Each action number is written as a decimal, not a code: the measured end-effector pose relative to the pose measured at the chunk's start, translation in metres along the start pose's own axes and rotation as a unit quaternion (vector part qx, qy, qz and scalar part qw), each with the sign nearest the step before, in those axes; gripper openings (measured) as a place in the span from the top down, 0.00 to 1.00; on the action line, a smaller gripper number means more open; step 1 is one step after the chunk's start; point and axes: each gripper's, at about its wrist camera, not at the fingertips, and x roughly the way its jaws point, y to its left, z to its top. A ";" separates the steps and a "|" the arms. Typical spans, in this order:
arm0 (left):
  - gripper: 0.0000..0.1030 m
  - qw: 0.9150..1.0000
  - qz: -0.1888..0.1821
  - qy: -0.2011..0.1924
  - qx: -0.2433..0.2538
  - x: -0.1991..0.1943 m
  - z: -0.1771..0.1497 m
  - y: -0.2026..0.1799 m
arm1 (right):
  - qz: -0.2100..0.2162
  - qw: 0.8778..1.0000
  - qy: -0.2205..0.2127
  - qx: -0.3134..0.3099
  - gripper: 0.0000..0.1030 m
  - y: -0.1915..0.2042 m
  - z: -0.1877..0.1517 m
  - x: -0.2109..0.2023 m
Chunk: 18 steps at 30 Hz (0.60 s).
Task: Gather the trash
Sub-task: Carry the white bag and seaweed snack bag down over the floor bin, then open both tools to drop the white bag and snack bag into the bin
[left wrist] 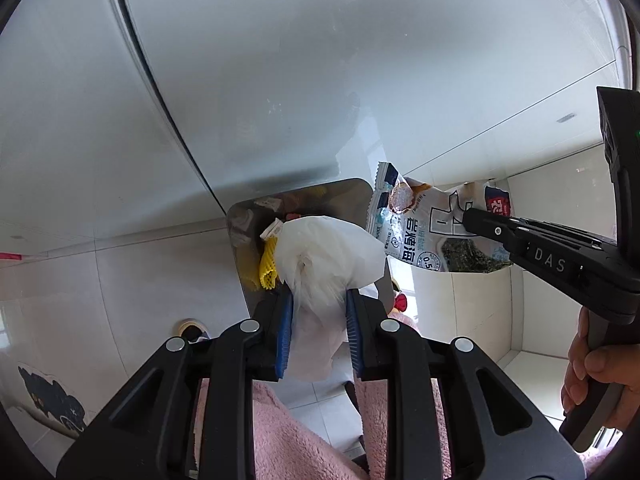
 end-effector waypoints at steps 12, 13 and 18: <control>0.70 1.000 0.003 0.023 -0.001 0.021 0.008 0.004 | 0.027 0.999 0.030 0.020 0.94 0.003 0.013 0.024; 0.70 1.000 0.002 0.023 -0.001 0.017 0.002 0.003 | 0.029 0.999 0.032 0.021 0.94 0.003 0.013 0.026; 0.62 1.000 0.004 0.022 -0.003 0.016 0.001 0.002 | 0.033 0.998 0.043 0.028 0.93 0.001 0.012 0.033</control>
